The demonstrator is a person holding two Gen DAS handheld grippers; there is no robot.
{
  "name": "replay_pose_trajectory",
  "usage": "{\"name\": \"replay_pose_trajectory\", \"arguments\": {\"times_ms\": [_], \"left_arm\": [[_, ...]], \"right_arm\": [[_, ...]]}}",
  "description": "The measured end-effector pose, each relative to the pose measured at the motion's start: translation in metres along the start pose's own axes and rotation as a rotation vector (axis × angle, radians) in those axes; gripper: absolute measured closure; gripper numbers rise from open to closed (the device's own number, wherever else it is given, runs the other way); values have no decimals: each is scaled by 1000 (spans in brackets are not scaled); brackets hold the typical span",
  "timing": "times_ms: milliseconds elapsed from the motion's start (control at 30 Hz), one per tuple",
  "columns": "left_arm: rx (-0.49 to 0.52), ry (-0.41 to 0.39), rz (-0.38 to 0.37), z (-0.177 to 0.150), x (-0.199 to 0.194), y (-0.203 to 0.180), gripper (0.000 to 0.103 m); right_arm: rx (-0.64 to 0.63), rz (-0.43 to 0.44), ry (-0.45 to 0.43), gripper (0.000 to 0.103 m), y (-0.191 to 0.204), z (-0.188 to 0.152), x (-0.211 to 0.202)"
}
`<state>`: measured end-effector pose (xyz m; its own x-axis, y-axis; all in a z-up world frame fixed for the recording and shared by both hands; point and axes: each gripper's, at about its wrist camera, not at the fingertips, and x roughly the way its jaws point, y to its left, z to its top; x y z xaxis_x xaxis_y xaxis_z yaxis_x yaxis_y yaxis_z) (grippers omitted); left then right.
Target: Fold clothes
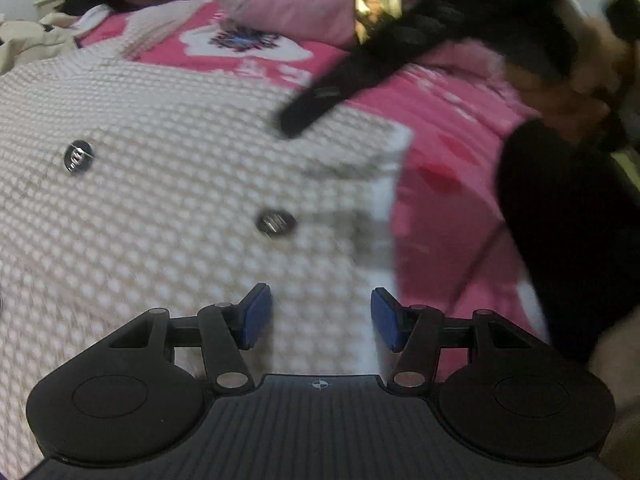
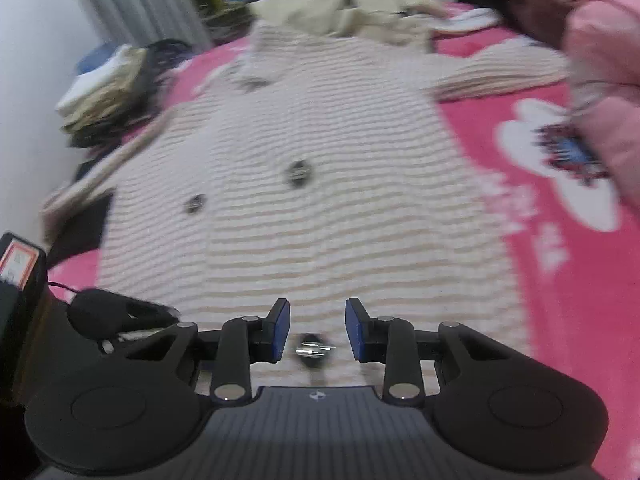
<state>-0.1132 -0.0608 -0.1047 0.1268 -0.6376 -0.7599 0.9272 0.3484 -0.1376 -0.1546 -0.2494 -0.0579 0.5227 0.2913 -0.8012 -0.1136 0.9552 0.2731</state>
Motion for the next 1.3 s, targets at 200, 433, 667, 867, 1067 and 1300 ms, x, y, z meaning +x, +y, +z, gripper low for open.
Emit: {"name": "replay_pose_trajectory", "arguments": {"times_ms": [200,433,667,867,1067,1300], "left_arm": [[-64,-7,1,-22,-34,7,48],[-416,-85,365,-66,-112,84,47],[-785,-216,916,-127,-226,164,46],[-664,-140,1140,-146,-270,198,45],[-704,-50,1102,-168,-259,215,43],[-1138,-100,996,-188,-273,299,42]], "right_arm": [[-51,67,51,70,22,-17,47],[-13,86,72,70,15,-28,62],[-13,72,78,69,17,-29,63],[-8,59,71,69,18,-30,64],[-17,43,78,67,21,-28,66],[-31,22,92,61,26,-26,70]]}}
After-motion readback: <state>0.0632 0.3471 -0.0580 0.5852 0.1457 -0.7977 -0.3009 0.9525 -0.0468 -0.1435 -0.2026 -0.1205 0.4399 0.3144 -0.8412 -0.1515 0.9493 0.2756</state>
